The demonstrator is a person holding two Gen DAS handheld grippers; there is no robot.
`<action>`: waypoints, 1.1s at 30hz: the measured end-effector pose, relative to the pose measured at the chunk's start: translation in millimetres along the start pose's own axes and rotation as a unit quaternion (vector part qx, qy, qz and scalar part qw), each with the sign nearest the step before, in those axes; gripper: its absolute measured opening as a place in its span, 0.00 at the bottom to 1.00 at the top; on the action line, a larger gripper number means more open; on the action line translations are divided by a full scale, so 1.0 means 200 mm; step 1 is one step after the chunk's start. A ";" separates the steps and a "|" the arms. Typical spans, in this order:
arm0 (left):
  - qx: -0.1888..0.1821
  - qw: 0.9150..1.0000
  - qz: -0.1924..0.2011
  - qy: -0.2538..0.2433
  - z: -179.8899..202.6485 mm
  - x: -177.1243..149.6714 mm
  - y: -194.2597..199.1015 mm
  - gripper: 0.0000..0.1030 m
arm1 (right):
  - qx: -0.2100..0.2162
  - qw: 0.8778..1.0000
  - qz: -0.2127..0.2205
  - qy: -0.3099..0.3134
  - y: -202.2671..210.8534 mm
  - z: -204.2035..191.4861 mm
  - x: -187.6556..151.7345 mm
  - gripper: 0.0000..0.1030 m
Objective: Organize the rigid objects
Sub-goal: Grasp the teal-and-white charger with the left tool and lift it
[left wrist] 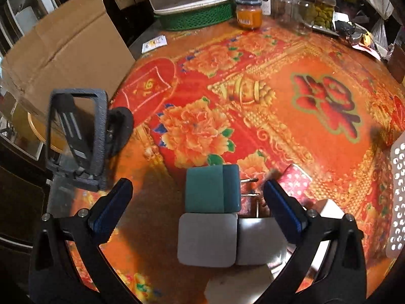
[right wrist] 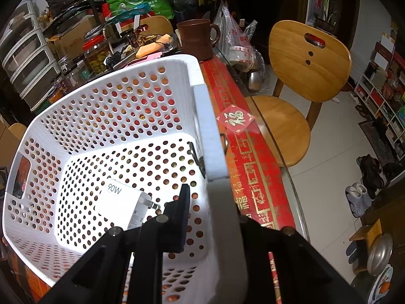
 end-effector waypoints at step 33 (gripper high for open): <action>0.030 0.978 0.201 -0.050 0.57 0.08 0.96 0.59 | 0.002 1.000 0.000 0.002 0.00 -0.01 0.00 0.16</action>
Point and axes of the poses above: each gripper's, at about its wrist camera, not at the fingertips, and y roughly against the way its jaws point, z to its right, x to its top, the point moved 1 cm from there along -y, roughly the way its jaws point, and after that the axes turned 4 degrees about z, right-handed, at the moved point
